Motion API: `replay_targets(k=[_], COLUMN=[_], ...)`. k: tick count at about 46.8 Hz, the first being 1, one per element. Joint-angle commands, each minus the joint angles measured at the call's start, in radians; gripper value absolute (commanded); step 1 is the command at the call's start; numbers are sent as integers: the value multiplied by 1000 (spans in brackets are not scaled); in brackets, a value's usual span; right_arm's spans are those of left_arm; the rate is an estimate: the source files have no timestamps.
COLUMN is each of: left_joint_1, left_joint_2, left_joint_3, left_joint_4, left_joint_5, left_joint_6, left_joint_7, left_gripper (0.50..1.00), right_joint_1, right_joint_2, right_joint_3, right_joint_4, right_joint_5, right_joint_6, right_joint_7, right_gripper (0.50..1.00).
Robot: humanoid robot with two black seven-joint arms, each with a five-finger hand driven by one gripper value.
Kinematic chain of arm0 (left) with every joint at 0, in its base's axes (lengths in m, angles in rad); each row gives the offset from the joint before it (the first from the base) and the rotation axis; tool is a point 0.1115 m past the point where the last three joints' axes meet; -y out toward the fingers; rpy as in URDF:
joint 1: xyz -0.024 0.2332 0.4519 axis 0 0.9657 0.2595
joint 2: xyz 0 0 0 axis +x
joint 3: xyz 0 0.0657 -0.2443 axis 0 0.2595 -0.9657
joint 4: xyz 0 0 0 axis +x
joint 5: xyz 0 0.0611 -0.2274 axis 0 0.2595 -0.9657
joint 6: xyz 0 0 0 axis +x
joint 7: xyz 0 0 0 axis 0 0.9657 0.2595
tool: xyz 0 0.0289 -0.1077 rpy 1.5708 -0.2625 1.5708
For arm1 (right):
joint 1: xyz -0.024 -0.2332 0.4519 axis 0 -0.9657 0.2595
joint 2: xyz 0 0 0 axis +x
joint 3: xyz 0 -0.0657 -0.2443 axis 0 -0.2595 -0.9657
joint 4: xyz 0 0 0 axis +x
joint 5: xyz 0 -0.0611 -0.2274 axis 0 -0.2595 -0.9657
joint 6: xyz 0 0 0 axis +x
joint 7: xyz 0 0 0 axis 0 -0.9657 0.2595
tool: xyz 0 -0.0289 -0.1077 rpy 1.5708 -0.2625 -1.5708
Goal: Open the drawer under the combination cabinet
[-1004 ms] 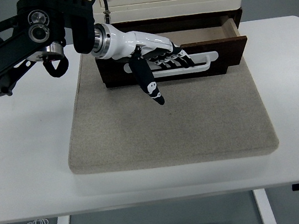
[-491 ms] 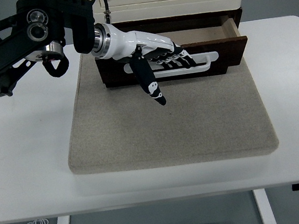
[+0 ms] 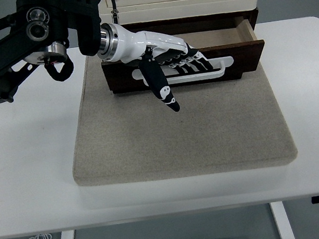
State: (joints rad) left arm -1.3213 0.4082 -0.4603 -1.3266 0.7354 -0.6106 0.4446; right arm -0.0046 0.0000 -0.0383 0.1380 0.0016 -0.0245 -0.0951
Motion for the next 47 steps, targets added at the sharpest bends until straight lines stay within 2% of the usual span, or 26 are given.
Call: replay_targets(k=[1,47], left_joint_1=[-1,-1], left_joint_2=[0,0], left_joint_3=[0,5], left_joint_4=[0,0], left_joint_5=[-4,32], left_joint_6=[0,0], left_joint_7=[5,5], left_gripper=[992,988], right_joint_1=[0,0], right_joint_2=[0,0], right_joint_3=[0,0], right_joint_4=[0,0], right_joint_5=[0,0], right_joint_6=[0,0], right_joint_7=[0,0], right_gripper=[928,928])
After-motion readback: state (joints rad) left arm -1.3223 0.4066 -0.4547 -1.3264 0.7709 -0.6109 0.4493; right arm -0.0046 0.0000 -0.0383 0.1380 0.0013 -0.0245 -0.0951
